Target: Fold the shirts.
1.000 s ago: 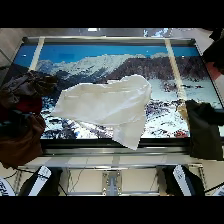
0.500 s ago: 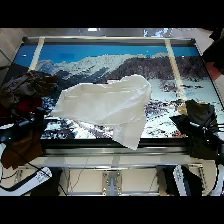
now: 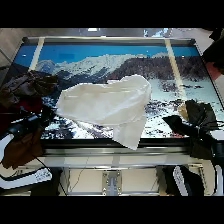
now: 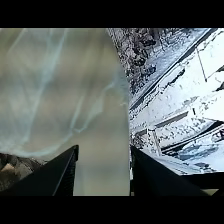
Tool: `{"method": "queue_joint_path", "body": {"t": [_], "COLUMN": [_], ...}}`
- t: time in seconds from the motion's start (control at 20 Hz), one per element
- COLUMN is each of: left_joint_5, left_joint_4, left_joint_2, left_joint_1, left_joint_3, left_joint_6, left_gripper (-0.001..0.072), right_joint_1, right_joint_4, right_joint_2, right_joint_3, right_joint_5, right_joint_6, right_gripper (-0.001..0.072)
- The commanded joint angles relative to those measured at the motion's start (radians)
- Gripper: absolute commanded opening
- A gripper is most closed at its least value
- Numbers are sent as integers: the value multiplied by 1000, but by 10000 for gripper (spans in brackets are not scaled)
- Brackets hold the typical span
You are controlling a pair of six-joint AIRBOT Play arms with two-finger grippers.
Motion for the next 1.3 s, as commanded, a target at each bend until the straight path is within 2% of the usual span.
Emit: {"method": "queue_joint_path", "body": {"t": [0.0, 0.15, 0.25, 0.35, 0.45, 0.65, 0.9, 0.95, 1.0, 1.1, 1.25], "left_joint_5": [23, -2, -11, -11, -11, -57, -73, -85, -98, -126, -236], "left_joint_4": [-11, -11, -11, -11, -11, -10, -11, -10, -10, 0, 171], "left_joint_2": [-15, -5, 28, 69, 95, 108, 108, 109, 116, 174, 378], "left_joint_1": [-30, -37, -37, -37, -37, -37, -37, -37, -37, -35, -6], "left_joint_3": [29, 37, 37, 37, 37, 37, 37, 37, 37, 37, 61], "left_joint_6": [16, 19, 19, 19, 19, 19, 34, 35, 53, 146, 143], "left_gripper": [17, 18, 17, 17, 17, 17, 17, 17, 17, 15, 15], "right_joint_1": [107, 201, 219, 221, 221, 235, 385, 409, 419, 414, 399], "right_joint_4": [-37, 23, 135, 240, 279, 281, 276, 277, 276, 274, 259], "right_joint_2": [-50, -218, -340, -481, -604, -749, -779, -779, -779, -755, -615], "right_joint_3": [-1, 0, 4, 31, 75, 161, 225, 237, 251, 296, 410], "right_joint_5": [-30, -195, -274, -253, -236, -170, -224, -221, -193, -74, 139], "right_joint_6": [63, 59, -13, -130, -184, -212, -219, -219, -219, -232, -230], "right_gripper": [368, 394, 394, 394, 393, 386, 366, 256, 10, 14, 13]}}
